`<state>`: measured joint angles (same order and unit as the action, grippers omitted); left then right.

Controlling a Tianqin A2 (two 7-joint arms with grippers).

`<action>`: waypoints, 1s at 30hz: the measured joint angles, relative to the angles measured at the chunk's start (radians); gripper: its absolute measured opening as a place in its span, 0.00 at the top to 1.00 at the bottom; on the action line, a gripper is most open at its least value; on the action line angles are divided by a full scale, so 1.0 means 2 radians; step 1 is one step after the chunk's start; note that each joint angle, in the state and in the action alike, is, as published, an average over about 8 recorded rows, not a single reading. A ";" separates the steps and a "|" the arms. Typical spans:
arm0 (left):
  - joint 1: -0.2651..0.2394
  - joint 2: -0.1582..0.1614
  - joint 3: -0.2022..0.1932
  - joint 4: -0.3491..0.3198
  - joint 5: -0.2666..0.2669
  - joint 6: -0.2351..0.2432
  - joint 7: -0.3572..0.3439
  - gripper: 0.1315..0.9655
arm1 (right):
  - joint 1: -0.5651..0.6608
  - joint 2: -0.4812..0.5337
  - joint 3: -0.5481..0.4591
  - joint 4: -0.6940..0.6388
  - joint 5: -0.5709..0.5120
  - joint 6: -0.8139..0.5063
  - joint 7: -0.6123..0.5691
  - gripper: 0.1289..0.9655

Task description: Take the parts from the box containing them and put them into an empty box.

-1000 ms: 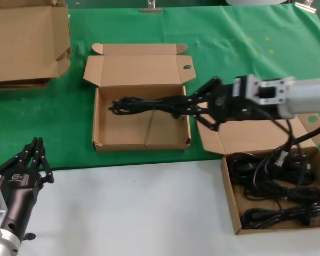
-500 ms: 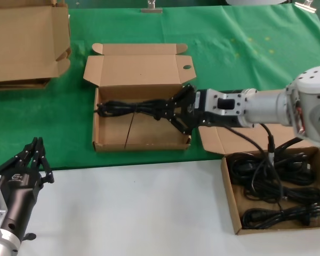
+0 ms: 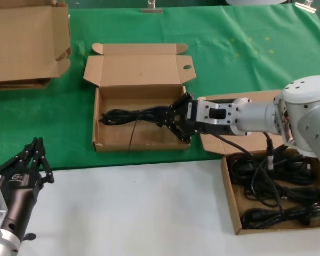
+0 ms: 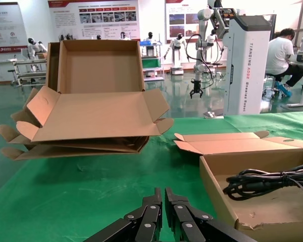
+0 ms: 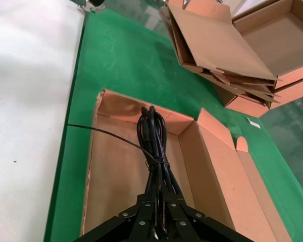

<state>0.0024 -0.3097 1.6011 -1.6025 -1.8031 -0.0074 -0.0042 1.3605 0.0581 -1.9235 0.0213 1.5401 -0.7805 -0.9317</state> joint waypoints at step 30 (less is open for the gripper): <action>0.000 0.000 0.000 0.000 0.000 0.000 0.000 0.95 | -0.004 0.025 0.010 0.048 -0.007 -0.024 0.025 0.72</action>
<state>0.0024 -0.3097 1.6011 -1.6025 -1.8032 -0.0074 -0.0040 1.3531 0.1085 -1.9028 0.1170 1.5255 -0.8281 -0.8827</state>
